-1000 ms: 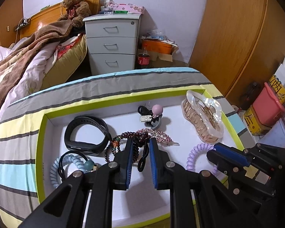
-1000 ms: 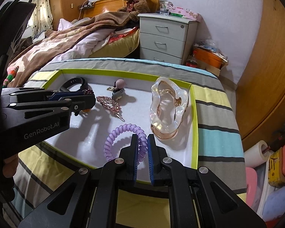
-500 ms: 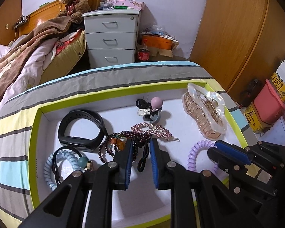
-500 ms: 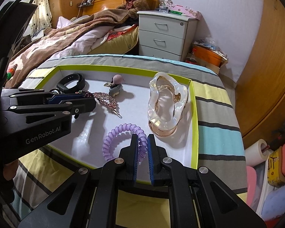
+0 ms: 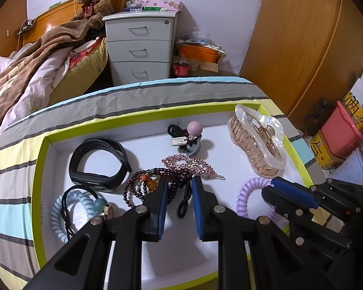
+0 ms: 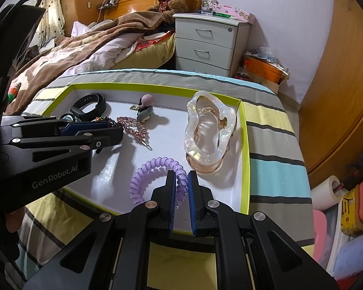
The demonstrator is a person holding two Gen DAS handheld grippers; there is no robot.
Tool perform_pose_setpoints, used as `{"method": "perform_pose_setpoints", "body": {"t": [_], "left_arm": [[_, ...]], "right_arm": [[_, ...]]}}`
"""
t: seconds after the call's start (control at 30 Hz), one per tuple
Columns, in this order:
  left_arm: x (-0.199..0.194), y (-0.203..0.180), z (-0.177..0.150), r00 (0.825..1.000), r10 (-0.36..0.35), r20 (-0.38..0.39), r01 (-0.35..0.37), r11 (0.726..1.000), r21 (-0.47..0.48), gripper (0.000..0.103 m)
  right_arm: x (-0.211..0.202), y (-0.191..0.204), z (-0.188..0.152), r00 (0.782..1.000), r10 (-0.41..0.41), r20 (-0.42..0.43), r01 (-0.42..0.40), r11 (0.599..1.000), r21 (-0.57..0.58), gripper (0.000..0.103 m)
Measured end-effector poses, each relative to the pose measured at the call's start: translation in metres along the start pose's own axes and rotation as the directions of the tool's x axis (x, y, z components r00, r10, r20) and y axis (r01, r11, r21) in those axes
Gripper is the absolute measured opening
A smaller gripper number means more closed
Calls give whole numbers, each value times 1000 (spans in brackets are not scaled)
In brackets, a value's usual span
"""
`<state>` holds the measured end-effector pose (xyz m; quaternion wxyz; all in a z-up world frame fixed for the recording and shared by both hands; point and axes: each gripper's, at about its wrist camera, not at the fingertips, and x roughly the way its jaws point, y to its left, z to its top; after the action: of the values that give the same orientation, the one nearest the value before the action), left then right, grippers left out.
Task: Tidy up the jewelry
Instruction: 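Carry the bead bracelet with the left tool while the right tool carries the purple tie over the box, then open the left tool to drop the bead bracelet while the right tool releases the purple tie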
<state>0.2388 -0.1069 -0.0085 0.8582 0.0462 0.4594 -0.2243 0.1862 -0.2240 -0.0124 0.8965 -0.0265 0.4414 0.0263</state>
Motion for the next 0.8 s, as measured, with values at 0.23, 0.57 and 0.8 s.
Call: {"method": "perform_pose_setpoints", "body": {"t": [0.23,0.57,0.8], "left_arm": [[0,0,0,1000,-3,2,3,1000,-5,23],[-4,-1,-2,1000,-9,4,9,1000,-11,37],[-6,-1,-2,1000,-10,6,10,1000,-11,48]], "right_arm": [[1,-1,0,1000,14,-4,-13,1000,14,10],[-2,-6,-1,1000,14,5,-14,999,35,17],[-4,-8,-1,1000,8,8,-9,999,47,19]]}}
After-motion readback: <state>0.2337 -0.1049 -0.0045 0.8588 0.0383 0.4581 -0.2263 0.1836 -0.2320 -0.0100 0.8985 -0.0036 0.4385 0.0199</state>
